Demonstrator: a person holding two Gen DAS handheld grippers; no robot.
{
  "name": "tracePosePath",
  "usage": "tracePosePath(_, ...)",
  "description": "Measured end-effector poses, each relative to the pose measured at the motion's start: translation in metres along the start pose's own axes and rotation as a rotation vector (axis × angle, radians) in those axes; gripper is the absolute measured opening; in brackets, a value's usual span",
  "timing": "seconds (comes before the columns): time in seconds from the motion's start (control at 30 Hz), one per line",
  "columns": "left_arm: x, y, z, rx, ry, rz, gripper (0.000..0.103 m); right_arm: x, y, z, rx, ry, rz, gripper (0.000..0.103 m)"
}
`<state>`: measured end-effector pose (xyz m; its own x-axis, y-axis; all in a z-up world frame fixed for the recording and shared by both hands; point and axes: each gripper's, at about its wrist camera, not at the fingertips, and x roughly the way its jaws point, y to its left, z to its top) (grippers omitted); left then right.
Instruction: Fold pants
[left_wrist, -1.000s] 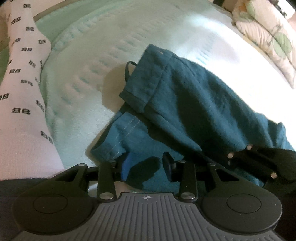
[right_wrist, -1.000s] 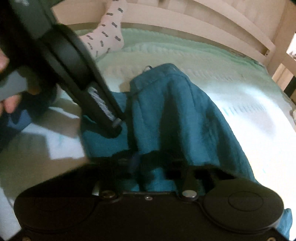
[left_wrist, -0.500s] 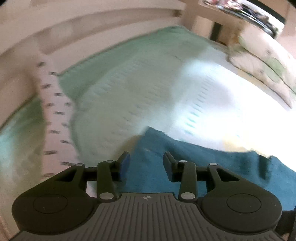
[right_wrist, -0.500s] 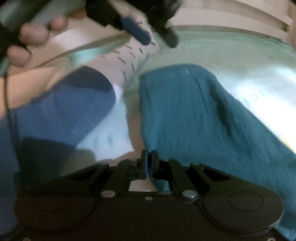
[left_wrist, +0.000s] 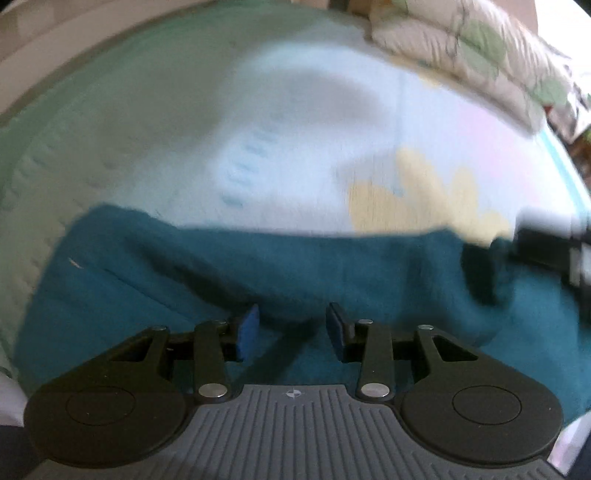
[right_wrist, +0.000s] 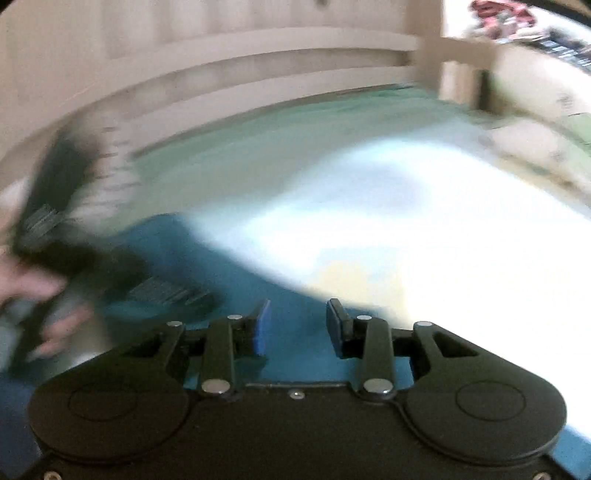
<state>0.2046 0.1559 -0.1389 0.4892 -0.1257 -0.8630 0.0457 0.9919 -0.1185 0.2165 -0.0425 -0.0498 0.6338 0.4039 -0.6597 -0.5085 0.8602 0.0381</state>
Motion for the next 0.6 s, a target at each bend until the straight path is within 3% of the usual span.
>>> tracePosePath(0.07,0.012,-0.003,-0.011,0.02,0.034,0.022,0.039,0.021,-0.014,0.003,0.007,0.05,-0.02,0.046)
tracePosePath(0.17,0.009,-0.008,-0.026,0.061,-0.028,0.043,0.04,0.044,-0.02,-0.002,0.005,0.125,-0.006,0.046)
tracePosePath(0.37,0.009,-0.006,-0.03,0.028,-0.048,0.032,0.042,0.035,-0.02,-0.043,-0.001,0.282,0.108,0.046)
tracePosePath(0.47,0.007,-0.008,-0.026,0.03,-0.051,0.033,0.042,0.034,-0.016,-0.043,-0.03,0.27,0.104,0.045)
tracePosePath(0.6,0.006,-0.009,-0.028,0.036,-0.057,0.039,0.043,0.042,-0.028,-0.018,0.015,0.171,0.048,0.045)
